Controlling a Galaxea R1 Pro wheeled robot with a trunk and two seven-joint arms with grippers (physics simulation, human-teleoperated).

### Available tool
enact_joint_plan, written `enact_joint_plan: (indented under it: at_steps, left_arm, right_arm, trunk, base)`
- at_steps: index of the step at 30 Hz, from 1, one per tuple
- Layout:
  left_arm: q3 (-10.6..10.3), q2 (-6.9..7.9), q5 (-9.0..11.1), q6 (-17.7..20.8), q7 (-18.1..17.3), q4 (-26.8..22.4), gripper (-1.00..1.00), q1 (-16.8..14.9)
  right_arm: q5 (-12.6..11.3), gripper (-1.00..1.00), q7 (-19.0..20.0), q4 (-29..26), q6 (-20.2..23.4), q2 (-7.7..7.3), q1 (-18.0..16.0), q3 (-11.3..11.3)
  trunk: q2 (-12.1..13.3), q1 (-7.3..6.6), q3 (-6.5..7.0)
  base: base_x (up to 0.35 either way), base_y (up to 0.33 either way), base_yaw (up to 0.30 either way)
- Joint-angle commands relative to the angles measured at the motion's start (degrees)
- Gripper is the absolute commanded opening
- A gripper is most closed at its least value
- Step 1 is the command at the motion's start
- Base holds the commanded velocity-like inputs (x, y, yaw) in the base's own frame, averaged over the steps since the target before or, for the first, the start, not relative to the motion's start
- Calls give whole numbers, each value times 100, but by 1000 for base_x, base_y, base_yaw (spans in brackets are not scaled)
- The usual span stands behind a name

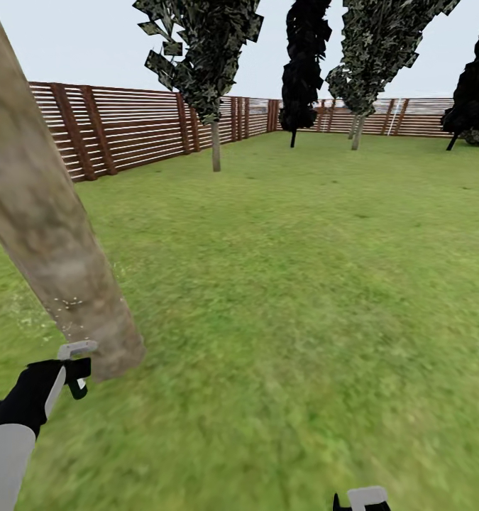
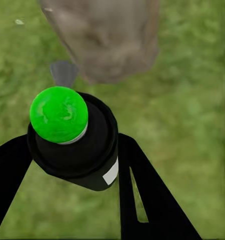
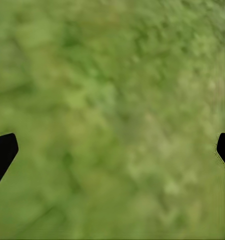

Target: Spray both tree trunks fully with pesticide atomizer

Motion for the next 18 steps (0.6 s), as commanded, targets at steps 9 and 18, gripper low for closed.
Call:
enact_joint_plan:
  at_steps: [9, 18]
  left_arm:
    - [18, 8, -59, 106, -29, -44, -100, -4]
    - [9, 41, -110, 291, -35, -47, -100, -4]
  right_arm:
    - [60, 100, -22, 3, -11, 2, -4, -43]
    - [60, 100, -22, 3, -11, 11, -4, -43]
  trunk:
    - [-2, 0, -5]
    - [-2, 0, -5]
  base:
    - [169, -239, 0]
    - [170, -233, 144]
